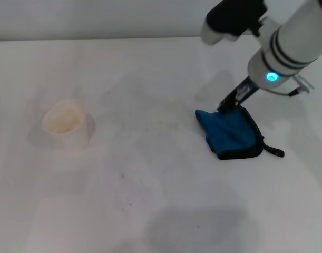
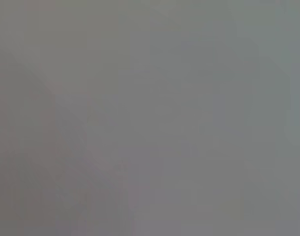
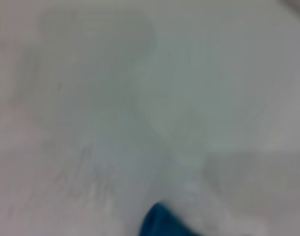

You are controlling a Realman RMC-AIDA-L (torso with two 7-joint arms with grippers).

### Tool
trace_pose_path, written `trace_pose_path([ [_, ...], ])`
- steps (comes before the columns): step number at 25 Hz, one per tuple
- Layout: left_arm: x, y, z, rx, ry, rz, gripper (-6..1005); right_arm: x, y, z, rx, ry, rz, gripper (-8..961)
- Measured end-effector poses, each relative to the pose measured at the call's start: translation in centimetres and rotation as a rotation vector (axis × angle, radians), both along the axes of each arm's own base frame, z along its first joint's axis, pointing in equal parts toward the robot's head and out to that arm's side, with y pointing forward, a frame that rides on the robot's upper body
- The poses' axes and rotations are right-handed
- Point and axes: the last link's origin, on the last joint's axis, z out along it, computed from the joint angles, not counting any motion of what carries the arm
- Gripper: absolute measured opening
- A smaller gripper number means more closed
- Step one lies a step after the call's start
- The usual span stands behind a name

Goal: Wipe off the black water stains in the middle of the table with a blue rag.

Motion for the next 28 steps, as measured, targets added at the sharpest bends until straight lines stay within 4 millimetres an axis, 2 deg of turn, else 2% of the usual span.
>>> trace_pose_path([
  [5, 0.2, 0.2, -0.1, -0.004, 0.001, -0.004, 875, 1.3, 1.1, 2.2, 0.116, 0.115, 0.014, 386],
  [9, 0.4, 0.4, -0.2, -0.008, 0.003, -0.011, 876, 3.7, 1.6, 2.9, 0.209, 0.224, 0.045, 386],
  [14, 0.4, 0.7, -0.3, -0.018, 0.003, -0.001, 876, 6.9, 2.1, 4.5, 0.413, 0.371, 0.076, 388],
  [18, 0.2, 0.6, -0.3, -0.019, 0.004, 0.008, 876, 9.0, 1.7, 5.3, 0.572, 0.492, 0.138, 389],
  [22, -0.2, 0.3, -0.2, -0.017, 0.005, 0.022, 875, 11.0, 0.9, 4.8, 0.698, 0.624, 0.158, 388],
  [28, -0.2, 0.7, -0.2, -0.026, 0.014, 0.033, 875, 13.9, -0.9, 5.2, 0.830, 0.723, 0.217, 387],
])
